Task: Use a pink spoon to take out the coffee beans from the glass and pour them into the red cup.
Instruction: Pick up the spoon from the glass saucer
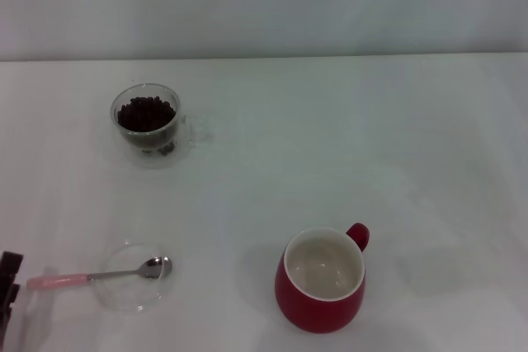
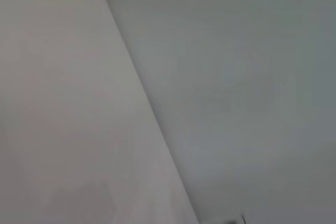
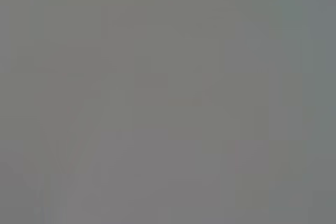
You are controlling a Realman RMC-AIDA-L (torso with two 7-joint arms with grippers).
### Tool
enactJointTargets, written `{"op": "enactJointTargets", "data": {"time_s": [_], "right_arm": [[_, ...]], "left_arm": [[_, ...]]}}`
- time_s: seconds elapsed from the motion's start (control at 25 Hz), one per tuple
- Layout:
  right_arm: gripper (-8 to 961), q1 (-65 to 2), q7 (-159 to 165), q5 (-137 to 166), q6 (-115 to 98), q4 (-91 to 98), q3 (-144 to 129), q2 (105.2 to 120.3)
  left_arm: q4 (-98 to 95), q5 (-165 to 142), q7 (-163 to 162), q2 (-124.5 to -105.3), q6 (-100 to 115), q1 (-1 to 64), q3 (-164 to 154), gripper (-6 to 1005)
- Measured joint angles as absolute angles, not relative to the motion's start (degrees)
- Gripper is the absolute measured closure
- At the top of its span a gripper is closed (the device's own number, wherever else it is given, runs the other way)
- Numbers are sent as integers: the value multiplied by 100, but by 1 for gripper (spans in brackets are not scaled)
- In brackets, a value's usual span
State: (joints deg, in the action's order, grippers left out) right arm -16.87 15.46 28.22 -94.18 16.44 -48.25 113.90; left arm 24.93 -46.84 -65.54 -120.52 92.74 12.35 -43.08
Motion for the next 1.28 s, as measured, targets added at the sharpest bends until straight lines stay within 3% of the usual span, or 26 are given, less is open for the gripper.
{"op": "enactJointTargets", "data": {"time_s": [0.6, 1.28], "right_arm": [[593, -1513, 1547, 2821, -9528, 1644, -4821, 11409], [592, -1268, 1534, 2767, -9703, 1643, -4763, 11395]], "left_arm": [[2477, -5073, -6611, -12071, 8959, 1497, -4298, 199], [2566, -5474, -6598, -12076, 8610, 1540, -3918, 319]]}}
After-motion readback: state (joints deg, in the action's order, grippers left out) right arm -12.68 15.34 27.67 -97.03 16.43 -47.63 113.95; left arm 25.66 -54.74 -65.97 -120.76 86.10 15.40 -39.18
